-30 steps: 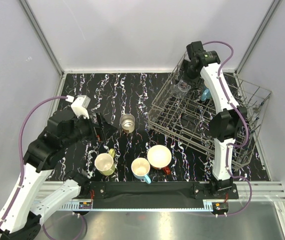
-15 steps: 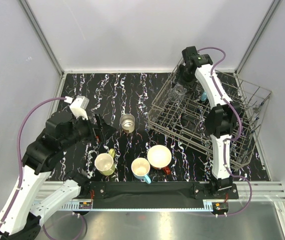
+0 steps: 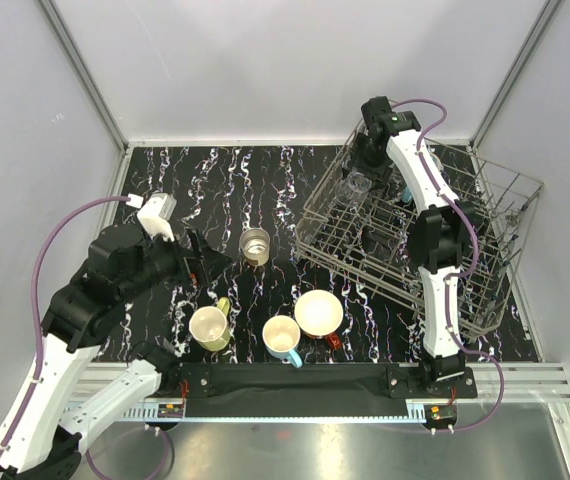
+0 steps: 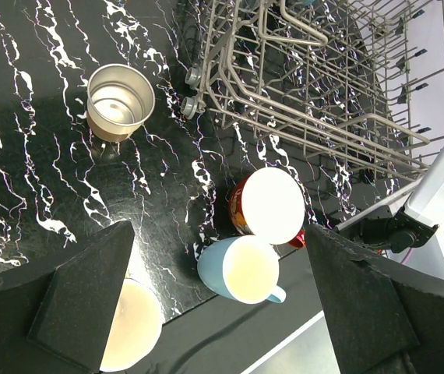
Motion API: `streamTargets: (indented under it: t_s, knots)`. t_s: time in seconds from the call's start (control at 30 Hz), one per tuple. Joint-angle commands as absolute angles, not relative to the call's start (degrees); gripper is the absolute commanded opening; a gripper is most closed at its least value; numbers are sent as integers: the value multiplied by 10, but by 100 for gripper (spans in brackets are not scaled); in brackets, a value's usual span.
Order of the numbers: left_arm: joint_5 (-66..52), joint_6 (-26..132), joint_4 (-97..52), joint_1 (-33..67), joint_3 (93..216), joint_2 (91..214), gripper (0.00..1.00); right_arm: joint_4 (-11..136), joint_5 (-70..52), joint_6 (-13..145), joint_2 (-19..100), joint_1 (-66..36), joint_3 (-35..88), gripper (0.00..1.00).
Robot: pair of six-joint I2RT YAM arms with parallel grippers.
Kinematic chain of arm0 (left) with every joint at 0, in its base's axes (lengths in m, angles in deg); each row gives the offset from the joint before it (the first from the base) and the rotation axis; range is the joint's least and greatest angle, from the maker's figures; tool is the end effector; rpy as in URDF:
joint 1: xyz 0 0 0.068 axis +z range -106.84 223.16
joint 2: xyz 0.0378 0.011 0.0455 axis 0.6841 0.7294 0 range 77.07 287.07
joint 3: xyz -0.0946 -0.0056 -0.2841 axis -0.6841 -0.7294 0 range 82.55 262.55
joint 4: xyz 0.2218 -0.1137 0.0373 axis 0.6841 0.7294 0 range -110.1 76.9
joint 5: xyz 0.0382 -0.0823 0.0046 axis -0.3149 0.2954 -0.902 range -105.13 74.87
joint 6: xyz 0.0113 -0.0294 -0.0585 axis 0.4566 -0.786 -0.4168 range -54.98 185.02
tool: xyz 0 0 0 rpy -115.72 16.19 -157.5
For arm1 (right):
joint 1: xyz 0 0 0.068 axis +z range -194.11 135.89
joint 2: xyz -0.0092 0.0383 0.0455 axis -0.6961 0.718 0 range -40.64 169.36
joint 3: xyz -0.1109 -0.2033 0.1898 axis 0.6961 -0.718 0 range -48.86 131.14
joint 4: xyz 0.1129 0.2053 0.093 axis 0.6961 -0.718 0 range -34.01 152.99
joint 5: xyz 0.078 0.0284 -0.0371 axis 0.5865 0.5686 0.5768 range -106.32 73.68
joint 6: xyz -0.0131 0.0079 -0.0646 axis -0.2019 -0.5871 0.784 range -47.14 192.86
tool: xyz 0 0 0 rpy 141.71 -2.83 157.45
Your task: Load the cups into the dish rack
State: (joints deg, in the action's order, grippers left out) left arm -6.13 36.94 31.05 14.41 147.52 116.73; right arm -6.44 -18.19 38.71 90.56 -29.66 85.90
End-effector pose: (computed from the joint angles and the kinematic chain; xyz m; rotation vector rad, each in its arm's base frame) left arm 0.0799 -0.0532 0.3992 0.1162 2.1030 -0.7731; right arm 0.4793 0.1218 0.2917 0.4776 2.6957 0.2001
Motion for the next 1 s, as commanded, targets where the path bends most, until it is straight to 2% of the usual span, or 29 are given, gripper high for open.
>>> streamTargets:
  t_s: [0.0,0.1,0.13,0.17,0.23,0.27,0.33,0.4,0.53,0.57,0.67,0.83,0.97]
  knots:
    - [-55,379,298,142,1471,1161,99,-65,-189,384,909,-303,890,29]
    - [-55,379,298,142,1471,1159,99,-72,-191,382,915,-303,894,22]
    - [-55,379,298,142,1470,1157,99,-74,-194,381,915,-304,897,12]
    - [-55,378,298,142,1468,1158,99,-74,-192,379,917,-303,897,12]
    - [-52,377,297,142,1465,1157,99,-73,-185,380,919,-304,900,21]
    - [-50,377,296,142,1464,1157,99,-76,-185,379,922,-305,902,36]
    - [-48,377,296,142,1464,1157,99,-78,-186,380,925,-304,905,39]
    - [-47,378,296,142,1464,1157,99,-80,-184,381,925,-304,908,48]
    - [-47,380,296,142,1468,1157,99,-81,-183,381,920,-304,912,60]
    - [-48,380,297,142,1468,1157,99,-81,-183,381,919,-304,912,66]
    - [-48,379,297,142,1467,1157,99,-85,-183,381,915,-304,912,71]
    - [-47,375,298,142,1464,1151,99,-87,-185,386,909,-304,912,84]
    - [-48,376,302,142,1464,1149,99,-91,-182,388,912,-305,912,87]
